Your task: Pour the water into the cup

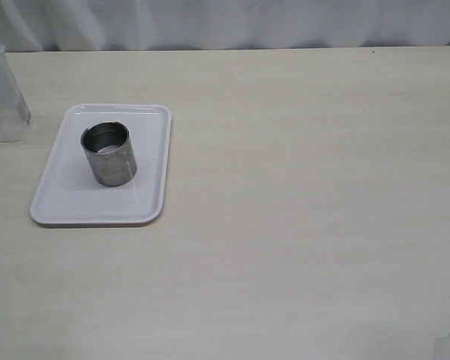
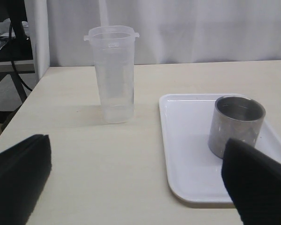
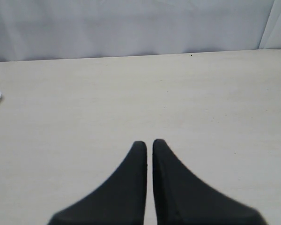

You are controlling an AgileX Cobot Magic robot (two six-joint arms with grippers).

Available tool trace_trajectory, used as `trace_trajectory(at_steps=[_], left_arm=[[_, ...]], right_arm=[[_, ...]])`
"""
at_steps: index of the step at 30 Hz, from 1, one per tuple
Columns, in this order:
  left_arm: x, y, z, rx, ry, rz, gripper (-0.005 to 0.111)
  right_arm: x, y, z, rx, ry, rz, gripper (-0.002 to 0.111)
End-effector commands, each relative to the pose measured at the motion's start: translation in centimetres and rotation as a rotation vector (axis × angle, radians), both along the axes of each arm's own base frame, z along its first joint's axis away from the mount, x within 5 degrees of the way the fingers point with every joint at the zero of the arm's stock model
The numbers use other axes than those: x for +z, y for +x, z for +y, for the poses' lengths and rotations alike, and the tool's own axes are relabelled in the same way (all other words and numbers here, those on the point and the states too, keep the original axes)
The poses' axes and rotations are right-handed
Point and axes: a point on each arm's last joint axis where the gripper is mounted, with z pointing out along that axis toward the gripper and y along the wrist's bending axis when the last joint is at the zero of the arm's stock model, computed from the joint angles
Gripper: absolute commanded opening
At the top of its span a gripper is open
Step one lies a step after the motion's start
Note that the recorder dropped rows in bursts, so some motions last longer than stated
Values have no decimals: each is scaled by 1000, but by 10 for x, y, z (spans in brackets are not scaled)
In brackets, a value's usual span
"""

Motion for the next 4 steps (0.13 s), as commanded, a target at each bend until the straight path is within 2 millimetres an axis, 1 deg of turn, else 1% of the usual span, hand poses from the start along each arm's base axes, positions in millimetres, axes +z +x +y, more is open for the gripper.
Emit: trace_trajectory(at_steps=[1,4], left_arm=[[0,0,0,-8,-2,-8,92],[0,0,0,-8,-2,-8,92]], right_arm=[[-1,0,-1,-7,-8,1,4],[-1,0,-1,-7,-8,1,4]])
